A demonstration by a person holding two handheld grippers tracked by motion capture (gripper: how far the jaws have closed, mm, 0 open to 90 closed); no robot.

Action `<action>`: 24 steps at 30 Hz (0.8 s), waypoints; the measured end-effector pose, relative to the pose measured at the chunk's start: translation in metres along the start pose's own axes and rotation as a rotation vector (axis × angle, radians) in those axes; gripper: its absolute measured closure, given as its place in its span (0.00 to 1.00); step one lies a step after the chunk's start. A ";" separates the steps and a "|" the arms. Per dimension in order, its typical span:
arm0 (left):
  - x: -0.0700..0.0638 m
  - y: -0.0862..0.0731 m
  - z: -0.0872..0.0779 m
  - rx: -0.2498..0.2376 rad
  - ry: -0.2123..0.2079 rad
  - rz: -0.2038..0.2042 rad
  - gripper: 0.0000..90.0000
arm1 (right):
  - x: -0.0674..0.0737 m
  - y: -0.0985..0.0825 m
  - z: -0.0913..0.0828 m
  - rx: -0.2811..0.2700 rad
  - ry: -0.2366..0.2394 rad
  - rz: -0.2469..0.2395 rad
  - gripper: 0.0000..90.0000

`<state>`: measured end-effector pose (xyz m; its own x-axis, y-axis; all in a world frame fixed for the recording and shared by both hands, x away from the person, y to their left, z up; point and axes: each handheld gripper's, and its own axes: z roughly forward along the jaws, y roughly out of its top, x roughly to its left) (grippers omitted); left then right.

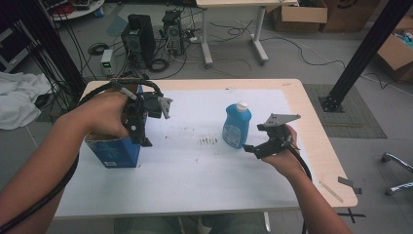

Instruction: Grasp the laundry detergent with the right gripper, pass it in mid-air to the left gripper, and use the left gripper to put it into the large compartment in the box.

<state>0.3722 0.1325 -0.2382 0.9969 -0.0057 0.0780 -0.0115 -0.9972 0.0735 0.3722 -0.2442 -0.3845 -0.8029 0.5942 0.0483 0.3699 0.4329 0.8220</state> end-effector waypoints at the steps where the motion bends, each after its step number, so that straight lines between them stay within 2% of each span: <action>1: -0.001 0.000 0.000 0.000 -0.003 -0.004 0.00 | -0.001 0.000 0.004 -0.009 -0.003 0.012 0.00; 5: -0.004 -0.003 0.000 -0.001 -0.004 0.000 0.00 | -0.006 0.000 0.016 -0.022 -0.020 0.029 0.00; 14: -0.010 -0.006 -0.002 -0.022 0.005 0.002 0.00 | -0.008 -0.001 0.040 -0.028 -0.051 0.023 0.00; 24: -0.021 -0.006 -0.003 -0.006 0.002 0.017 0.00 | -0.012 -0.003 0.057 -0.065 -0.059 0.039 0.00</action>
<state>0.3514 0.1391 -0.2376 0.9964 -0.0224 0.0814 -0.0288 -0.9965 0.0783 0.4071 -0.2138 -0.4197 -0.7589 0.6493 0.0496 0.3680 0.3648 0.8553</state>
